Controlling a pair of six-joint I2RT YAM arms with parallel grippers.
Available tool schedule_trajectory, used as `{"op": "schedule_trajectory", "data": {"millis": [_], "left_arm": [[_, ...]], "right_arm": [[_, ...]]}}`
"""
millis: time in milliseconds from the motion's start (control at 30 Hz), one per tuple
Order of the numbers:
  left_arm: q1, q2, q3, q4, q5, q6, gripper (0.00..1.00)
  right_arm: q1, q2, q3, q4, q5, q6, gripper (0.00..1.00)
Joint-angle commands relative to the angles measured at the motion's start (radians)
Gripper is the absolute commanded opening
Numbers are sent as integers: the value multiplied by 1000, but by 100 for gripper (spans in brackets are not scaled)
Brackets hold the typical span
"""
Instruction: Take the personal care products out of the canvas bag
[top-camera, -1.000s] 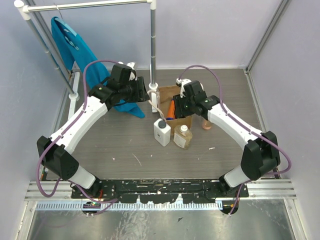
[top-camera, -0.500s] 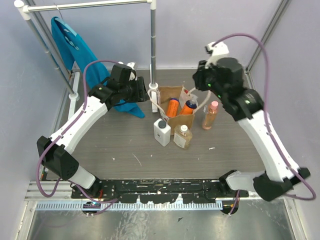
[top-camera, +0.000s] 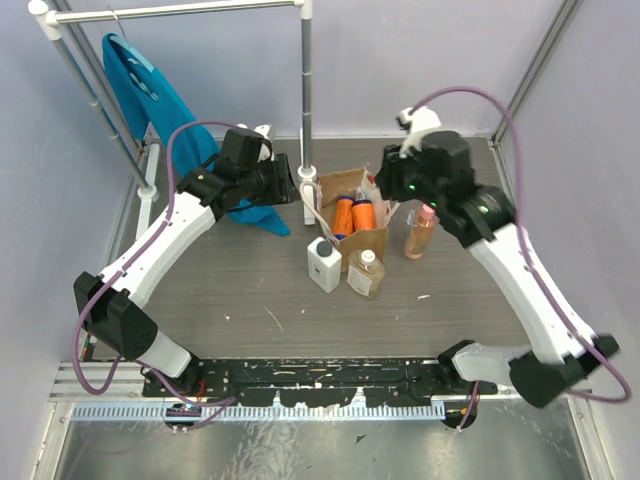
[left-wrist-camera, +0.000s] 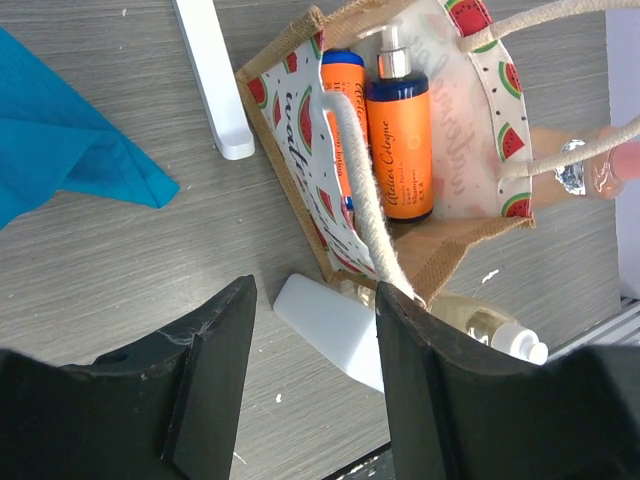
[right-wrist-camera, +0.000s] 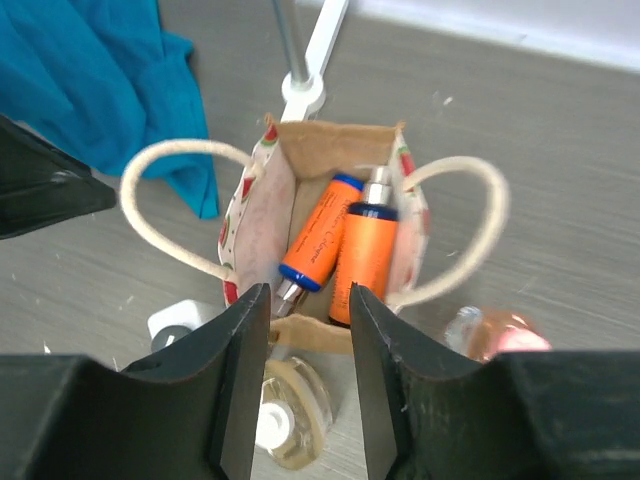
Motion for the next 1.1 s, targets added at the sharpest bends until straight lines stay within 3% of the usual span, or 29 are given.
{"op": "schedule_trajectory", "data": {"millis": [0,200,367,567,700,800,1067], "left_arm": [[5,-11,-2,31,19,-8,58],[4,-21,-10,21,14,3,58],[5,-29,-16,11,2,20,58],[5,-43,-28,1,-22,46,58],[5,-39,-30,2,-24,53,59],[5,-29,-30,9,-10,47,59],[5,-25,-43,12,1,38,59]], "right_arm": [[1,151,-50,122,-141,12,44],[-2,450,49,108,-153,-10,55],[-10,690,167,4,-71,27,63],[-9,788,129,2,66,78,71],[-13,770,67,19,172,82,82],[-40,814,57,3,130,80,84],[-72,916,68,23,-202,31,79]]}}
